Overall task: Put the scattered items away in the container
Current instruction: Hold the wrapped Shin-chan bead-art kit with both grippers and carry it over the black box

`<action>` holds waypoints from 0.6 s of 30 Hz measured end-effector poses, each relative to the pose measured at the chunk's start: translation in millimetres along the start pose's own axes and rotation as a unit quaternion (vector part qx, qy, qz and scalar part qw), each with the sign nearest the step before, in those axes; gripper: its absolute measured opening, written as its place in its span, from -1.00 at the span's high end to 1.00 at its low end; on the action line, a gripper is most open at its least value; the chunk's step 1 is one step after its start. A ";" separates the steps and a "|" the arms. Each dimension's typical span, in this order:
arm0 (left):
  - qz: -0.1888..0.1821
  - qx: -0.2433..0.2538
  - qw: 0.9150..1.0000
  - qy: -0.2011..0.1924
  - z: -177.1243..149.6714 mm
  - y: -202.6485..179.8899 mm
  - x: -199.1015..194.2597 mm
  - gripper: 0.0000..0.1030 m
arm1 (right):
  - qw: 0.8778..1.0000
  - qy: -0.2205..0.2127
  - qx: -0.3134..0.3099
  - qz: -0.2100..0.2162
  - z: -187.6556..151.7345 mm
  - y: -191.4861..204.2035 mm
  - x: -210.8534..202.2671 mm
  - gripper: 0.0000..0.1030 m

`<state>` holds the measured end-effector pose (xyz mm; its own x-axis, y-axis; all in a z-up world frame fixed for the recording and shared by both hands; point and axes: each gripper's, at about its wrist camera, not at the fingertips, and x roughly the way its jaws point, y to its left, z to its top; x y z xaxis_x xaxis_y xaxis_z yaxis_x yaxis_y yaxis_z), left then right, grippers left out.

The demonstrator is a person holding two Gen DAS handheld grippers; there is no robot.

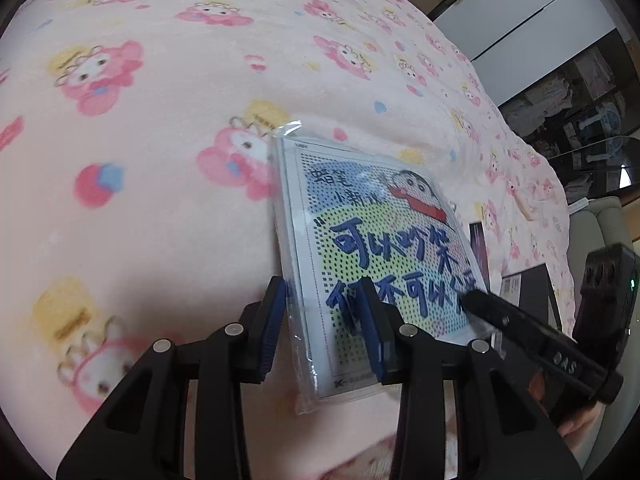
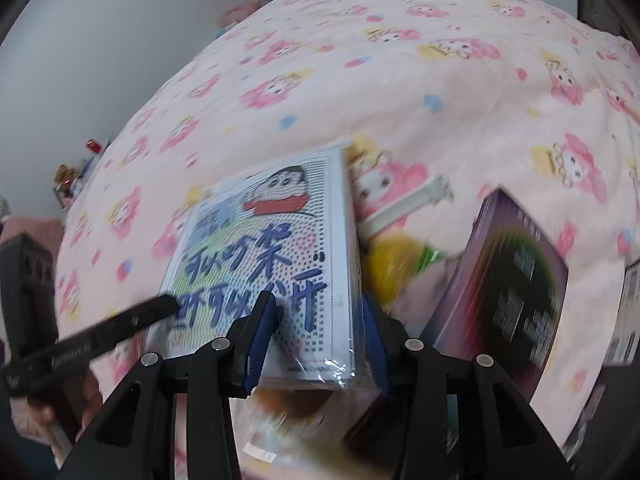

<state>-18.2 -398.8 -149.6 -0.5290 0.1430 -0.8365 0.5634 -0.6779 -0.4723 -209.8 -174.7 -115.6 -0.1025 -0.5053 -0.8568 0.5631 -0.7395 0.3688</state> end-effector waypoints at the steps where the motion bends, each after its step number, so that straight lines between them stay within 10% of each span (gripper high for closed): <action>1: 0.003 0.005 1.000 0.007 -5.5 1.9 -4.0 0.29 | 1.000 0.006 -0.006 0.007 -13.0 5.4 -5.9 0.24; 6: -0.008 -0.001 1.000 0.019 -15.6 21.2 -0.8 0.12 | 0.998 0.037 -0.037 0.020 -51.7 19.7 -11.5 0.25; 18: -0.019 -0.011 1.000 0.016 -6.6 23.3 9.8 -0.09 | 0.999 0.018 -0.027 0.022 -20.3 33.0 12.6 0.26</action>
<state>-6.1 -408.5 -170.7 -0.5302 0.1909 -0.8261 0.5576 -0.6555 -0.5093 -175.9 -196.4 -121.5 -0.0472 -0.5189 -0.8536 0.6099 -0.6917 0.3868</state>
